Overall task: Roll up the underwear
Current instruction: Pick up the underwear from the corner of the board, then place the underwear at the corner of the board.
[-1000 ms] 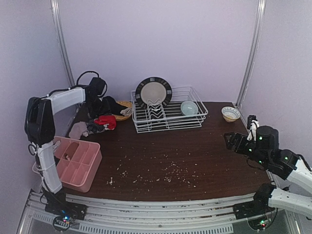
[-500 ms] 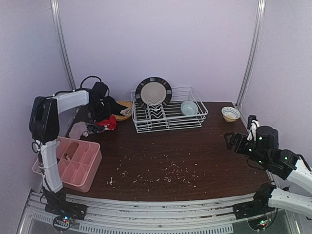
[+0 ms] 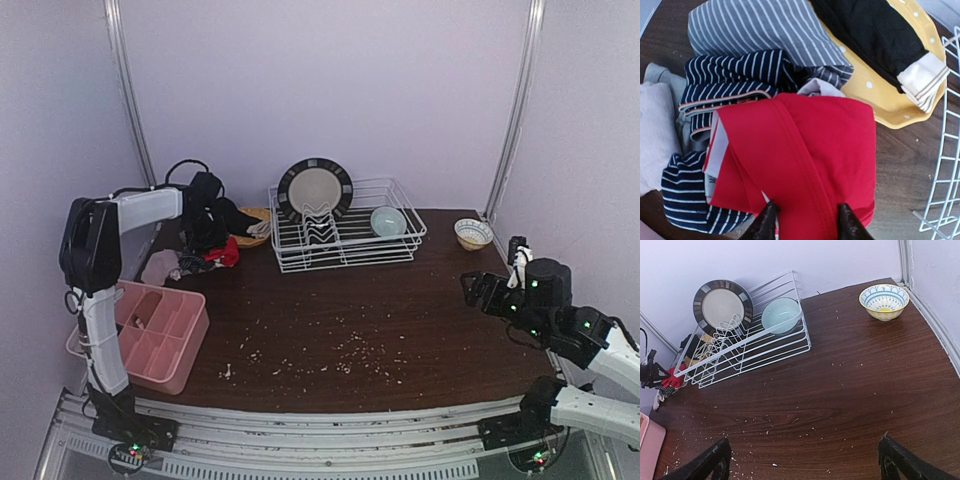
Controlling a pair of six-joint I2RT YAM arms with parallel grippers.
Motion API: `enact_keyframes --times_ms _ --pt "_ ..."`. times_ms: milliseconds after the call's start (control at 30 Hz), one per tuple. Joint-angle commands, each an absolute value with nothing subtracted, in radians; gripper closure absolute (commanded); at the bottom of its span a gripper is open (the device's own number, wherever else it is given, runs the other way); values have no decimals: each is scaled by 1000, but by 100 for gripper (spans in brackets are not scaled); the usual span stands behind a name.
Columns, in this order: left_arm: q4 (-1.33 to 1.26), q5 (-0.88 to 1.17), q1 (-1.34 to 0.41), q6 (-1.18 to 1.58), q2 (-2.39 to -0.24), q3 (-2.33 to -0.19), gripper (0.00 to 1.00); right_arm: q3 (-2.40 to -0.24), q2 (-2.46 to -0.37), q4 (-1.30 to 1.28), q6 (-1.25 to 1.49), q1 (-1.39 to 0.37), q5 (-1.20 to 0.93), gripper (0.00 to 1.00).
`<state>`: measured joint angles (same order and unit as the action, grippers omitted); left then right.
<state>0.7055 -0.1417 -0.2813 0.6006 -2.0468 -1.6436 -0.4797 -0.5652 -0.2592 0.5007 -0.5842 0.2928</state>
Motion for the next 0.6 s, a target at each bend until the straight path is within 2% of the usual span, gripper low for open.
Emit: enact_keyframes --times_ms 0,67,100,200,367,567 --pt "677 -132 -281 586 -2037 -1643 73 -474 -554 -268 494 -581 325 0" --pt "675 -126 -281 577 -2040 -1656 96 -476 -550 -270 492 -581 328 0" --pt "677 -122 -282 569 -2035 -1663 100 -478 -548 -272 492 -581 328 0" --pt "662 -126 -285 545 -1945 -1665 100 -491 -540 -286 493 -582 328 0" --pt "582 -131 -366 461 -1652 -1674 100 -519 -516 -312 495 -581 321 0" --pt "696 -88 -719 346 -1488 -1832 100 -606 -484 -391 477 -581 333 0"
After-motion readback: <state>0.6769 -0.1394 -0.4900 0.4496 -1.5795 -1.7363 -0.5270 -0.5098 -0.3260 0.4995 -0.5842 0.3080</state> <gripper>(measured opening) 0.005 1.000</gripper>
